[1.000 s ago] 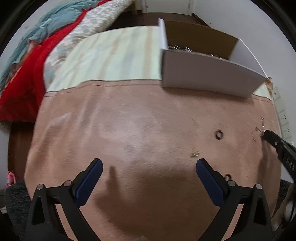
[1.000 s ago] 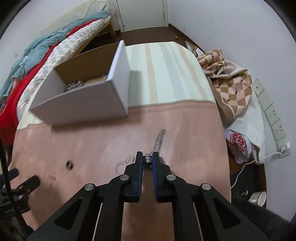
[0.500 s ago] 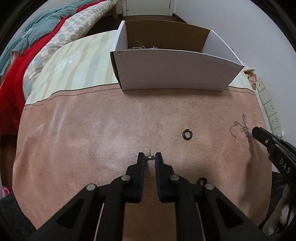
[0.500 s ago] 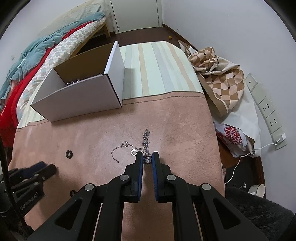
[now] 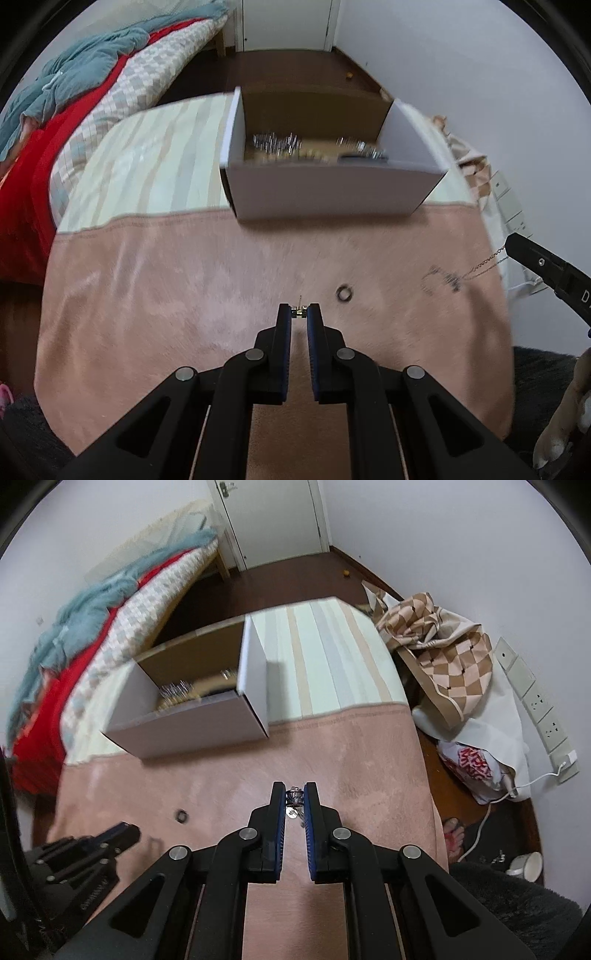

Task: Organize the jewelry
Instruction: 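Drop the earring and chain into the white box, opening both tools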

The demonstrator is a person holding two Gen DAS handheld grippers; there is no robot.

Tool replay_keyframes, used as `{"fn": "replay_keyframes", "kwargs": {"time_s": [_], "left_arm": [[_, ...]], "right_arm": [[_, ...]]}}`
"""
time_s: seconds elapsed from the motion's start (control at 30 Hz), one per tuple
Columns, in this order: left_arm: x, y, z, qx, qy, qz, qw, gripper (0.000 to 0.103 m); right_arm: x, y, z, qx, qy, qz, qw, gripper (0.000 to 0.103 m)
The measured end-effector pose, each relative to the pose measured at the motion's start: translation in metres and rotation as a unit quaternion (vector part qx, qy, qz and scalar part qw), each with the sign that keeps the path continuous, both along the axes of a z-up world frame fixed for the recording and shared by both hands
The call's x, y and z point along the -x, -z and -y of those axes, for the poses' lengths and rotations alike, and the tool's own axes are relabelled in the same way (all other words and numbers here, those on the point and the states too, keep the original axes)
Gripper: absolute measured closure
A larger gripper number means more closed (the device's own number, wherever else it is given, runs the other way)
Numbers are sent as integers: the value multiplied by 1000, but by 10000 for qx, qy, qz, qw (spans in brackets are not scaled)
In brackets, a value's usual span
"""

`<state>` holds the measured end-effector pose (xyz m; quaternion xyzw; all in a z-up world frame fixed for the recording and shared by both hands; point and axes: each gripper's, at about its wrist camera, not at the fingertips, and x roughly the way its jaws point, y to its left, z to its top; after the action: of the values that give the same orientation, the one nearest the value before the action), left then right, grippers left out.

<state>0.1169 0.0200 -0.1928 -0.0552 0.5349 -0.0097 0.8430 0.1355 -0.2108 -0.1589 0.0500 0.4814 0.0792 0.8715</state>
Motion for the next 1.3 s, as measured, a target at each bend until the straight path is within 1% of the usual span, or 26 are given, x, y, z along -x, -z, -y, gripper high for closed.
{"fn": "replay_keyframes", "kwargs": {"time_s": [0.23, 0.33, 0.47, 0.6, 0.77, 0.87, 0.93, 1.0, 1.07, 1.17, 1.27, 1.3], "left_arm": [[-11, -47, -7, 215, 44, 345, 9992, 97], [-14, -58, -8, 253, 24, 462, 9986, 97], [-14, -66, -9, 405, 47, 460, 9981, 97], [-20, -77, -10, 466, 81, 487, 9977, 97], [-35, -100, -17, 551, 117, 588, 9967, 97], [-48, -114, -23, 597, 120, 662, 9959, 97], [-57, -120, -26, 628, 142, 678, 9956, 97], [-69, -122, -29, 651, 136, 685, 9954, 97], [-82, -119, -33, 640, 103, 623, 9959, 97], [-104, -104, -38, 650, 94, 410, 9970, 97], [-126, -83, -41, 735, 85, 126, 9972, 97], [-131, -77, -42, 773, 97, 47, 9970, 97]], "right_arm": [[-1, -56, 5, -310, -119, 396, 9987, 93], [-4, -66, 7, -383, -151, 465, 9981, 93], [-9, -65, 11, -502, -161, 331, 9981, 93], [-12, -81, 9, -523, -301, 413, 9973, 93], [-18, -123, -1, -629, -530, 723, 9940, 93], [-24, -153, -10, -730, -703, 930, 9905, 93], [-33, -173, -18, -758, -836, 1061, 9879, 93], [-42, -184, -27, -762, -933, 1136, 9862, 93], [-55, -189, -37, -713, -1014, 1166, 9854, 93], [-79, -182, -54, -636, -1113, 1051, 9862, 93], [-107, -158, -68, -570, -1155, 782, 9886, 93], [-117, -145, -72, -567, -1167, 645, 9894, 93]]}}
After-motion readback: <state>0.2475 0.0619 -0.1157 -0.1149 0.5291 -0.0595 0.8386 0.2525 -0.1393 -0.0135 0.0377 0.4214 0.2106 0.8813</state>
